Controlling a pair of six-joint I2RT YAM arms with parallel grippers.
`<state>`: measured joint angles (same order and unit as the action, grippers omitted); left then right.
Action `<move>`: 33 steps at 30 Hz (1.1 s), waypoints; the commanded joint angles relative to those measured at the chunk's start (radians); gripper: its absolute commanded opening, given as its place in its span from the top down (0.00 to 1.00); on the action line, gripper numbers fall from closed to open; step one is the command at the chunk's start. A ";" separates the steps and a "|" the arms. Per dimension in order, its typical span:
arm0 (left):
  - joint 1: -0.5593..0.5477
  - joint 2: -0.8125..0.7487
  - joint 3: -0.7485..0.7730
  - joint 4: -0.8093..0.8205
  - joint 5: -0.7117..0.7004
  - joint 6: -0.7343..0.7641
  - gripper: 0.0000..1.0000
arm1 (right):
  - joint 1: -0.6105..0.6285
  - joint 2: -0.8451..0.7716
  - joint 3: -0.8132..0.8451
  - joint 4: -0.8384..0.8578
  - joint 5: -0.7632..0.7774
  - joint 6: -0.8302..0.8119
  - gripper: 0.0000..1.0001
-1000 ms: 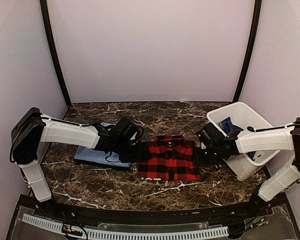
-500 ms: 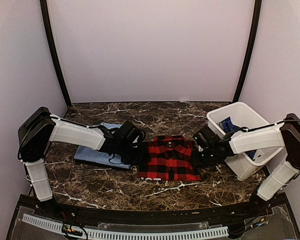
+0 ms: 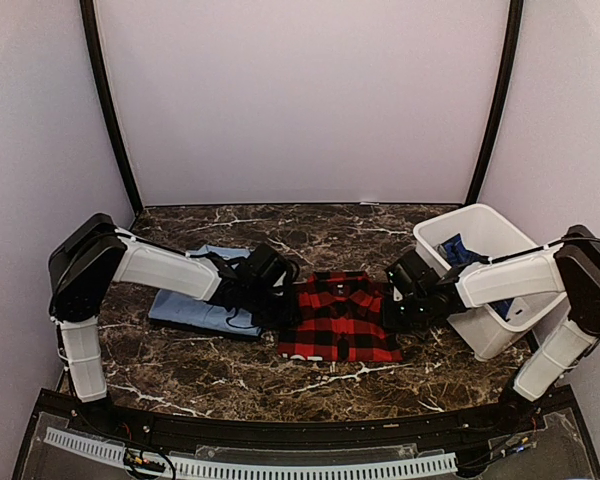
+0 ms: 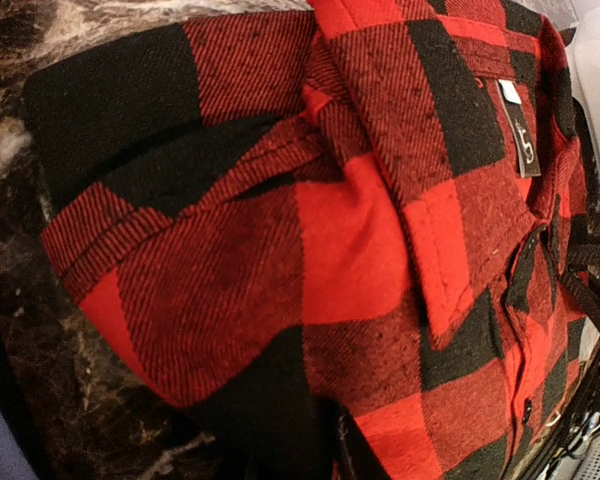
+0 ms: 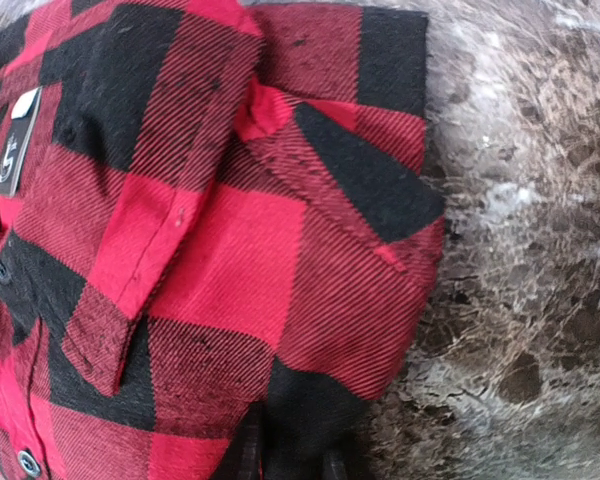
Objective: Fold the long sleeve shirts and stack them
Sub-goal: Pick up the square-folded shirt from the center of the board, then place the square-folded shirt on the square-folded shirt.
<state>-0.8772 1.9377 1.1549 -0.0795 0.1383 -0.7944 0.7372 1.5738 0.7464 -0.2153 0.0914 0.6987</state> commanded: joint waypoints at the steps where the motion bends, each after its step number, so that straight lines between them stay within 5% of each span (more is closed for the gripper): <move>1: -0.012 0.007 0.037 -0.013 0.062 -0.009 0.85 | 0.002 -0.004 0.004 0.006 -0.053 -0.001 0.90; 5: -0.014 -0.022 0.062 -0.015 0.073 -0.012 0.99 | 0.008 -0.037 0.035 -0.022 -0.058 -0.006 1.00; 18: -0.008 -0.161 0.193 -0.168 0.011 0.059 1.00 | 0.057 -0.146 0.217 -0.155 -0.017 -0.018 1.00; 33: 0.234 -0.414 0.113 -0.325 0.061 0.187 1.00 | 0.225 0.113 0.581 -0.033 -0.036 0.074 1.00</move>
<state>-0.7155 1.6218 1.2938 -0.3485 0.1715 -0.6807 0.9215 1.5944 1.2240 -0.3653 0.0746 0.7250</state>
